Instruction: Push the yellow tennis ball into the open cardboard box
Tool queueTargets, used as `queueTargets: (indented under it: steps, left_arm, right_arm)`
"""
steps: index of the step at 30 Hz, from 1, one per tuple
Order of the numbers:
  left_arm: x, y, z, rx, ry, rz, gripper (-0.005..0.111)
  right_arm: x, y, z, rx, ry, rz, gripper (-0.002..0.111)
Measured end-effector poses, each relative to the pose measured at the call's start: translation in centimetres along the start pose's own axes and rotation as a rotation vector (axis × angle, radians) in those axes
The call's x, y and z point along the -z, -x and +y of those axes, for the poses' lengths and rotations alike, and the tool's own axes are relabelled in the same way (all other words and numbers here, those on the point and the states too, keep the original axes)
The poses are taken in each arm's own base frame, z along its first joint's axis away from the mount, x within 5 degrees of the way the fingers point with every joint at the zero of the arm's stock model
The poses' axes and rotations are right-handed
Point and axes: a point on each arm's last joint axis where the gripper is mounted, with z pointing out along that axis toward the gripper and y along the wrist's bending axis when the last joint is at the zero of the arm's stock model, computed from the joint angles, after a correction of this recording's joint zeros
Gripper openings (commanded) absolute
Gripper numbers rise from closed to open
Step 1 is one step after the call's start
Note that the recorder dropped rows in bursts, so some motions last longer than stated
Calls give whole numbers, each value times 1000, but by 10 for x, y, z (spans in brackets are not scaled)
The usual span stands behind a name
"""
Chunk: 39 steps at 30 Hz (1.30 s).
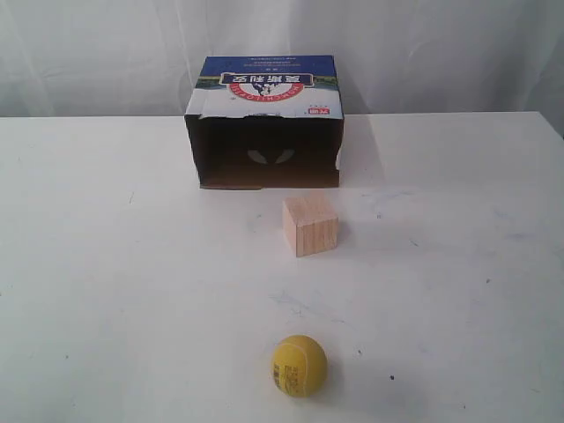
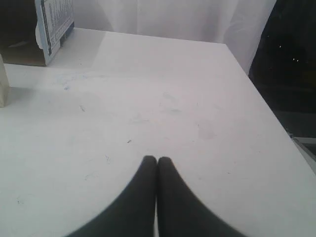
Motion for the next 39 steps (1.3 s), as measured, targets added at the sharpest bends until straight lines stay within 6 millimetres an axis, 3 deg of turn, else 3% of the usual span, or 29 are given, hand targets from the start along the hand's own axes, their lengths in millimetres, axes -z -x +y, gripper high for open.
queueTargets:
  steps: [20,25,31,36,39]
  left_arm:
    - [0,0,0,0,0,0,0]
    - [0,0,0,0,0,0,0]
    - [0,0,0,0,0,0,0]
    - [0,0,0,0,0,0,0]
    - [0,0,0,0,0,0,0]
  right_arm:
    - [0,6,-1,14,-10,-65,0]
    - [5,31,-3,-99,-21,-344,0]
    - [30,66,-10,-247,-15,-831,0]
    - [41,76,-15,-449,44,-982,0]
    - [52,96,-18,-615,135,-1041,0]
